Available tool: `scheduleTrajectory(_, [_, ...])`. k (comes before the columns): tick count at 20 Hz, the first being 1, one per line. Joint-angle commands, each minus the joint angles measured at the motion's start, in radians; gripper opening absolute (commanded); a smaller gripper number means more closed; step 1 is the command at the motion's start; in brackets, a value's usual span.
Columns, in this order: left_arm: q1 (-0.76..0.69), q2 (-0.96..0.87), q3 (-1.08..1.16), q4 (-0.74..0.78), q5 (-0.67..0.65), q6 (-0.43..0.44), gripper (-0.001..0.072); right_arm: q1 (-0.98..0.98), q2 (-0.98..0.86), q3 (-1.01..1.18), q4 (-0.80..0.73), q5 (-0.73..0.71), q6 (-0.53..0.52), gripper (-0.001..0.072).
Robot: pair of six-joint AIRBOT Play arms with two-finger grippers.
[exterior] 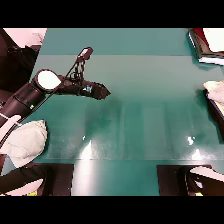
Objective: Fold the shirts.
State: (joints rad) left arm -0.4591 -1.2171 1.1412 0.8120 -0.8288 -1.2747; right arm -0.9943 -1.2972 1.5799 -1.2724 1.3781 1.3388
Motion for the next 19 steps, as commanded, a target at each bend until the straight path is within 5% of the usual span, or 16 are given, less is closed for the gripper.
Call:
scheduleTrajectory(1, [0.0, 0.0, 0.001, 0.003, 0.002, 0.0, 0.0023, 0.019, 0.032, -0.075, 0.169, -0.017, 0.004, 0.0454])
scheduleTrajectory(8, [0.0, 0.0, 0.001, -0.007, -0.003, 0.0, 0.0023, 0.403, 0.033, -0.075, 0.32, 0.002, 0.004, 0.0439])
scheduleTrajectory(9, [0.0, 0.0, 0.001, -0.008, 0.003, 0.0, 0.0023, 0.465, 0.033, -0.075, 0.32, 0.002, 0.004, 0.036])
scheduleTrajectory(11, [0.0, 0.0, 0.001, -0.008, 0.003, 0.0, 0.0023, 0.57, 0.033, -0.075, 0.319, 0.002, 0.003, 0.0035])
scheduleTrajectory(19, [0.0, 0.0, 0.001, -0.008, 0.003, 0.0, 0.0023, 0.788, 0.033, -0.076, 0.319, 0.01, 0.003, 0.0013])
